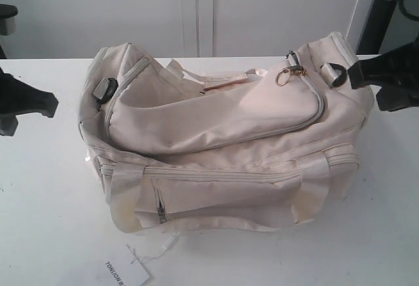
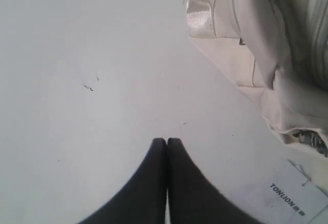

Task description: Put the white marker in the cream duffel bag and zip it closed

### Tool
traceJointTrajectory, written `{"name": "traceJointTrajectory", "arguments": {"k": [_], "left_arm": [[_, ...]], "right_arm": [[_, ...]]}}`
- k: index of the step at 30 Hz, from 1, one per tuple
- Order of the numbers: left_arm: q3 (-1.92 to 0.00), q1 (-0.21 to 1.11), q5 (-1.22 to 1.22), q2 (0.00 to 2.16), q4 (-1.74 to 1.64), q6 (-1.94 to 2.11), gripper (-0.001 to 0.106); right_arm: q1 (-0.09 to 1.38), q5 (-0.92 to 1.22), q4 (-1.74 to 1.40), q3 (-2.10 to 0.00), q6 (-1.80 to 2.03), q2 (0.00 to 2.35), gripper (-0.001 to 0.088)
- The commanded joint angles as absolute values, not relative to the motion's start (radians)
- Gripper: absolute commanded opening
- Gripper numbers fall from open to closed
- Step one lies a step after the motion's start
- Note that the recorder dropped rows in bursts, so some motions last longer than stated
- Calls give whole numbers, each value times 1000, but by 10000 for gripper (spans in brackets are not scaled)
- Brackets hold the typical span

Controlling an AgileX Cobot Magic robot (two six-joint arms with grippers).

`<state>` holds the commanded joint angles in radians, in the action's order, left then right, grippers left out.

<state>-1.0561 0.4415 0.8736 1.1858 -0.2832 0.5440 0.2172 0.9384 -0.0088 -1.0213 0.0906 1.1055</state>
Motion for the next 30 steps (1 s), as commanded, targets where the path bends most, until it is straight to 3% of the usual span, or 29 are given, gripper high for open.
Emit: {"name": "traceJointTrajectory", "arguments": {"k": [12,22,26,30], "left_arm": [[-879,442,759,979,-269,544,0],[-625,442,538,776,-271,548,0],[-615,442,546,767,-277,548,0],[-615,442,569,767,-277,543,0]], "right_arm": [[217,842,-11,-849,91,837,0],[217,716,-90,-627,82,475,0],[217,594,-95,-546,82,378,0],[217,631,-95,-544,82,359,0]]}}
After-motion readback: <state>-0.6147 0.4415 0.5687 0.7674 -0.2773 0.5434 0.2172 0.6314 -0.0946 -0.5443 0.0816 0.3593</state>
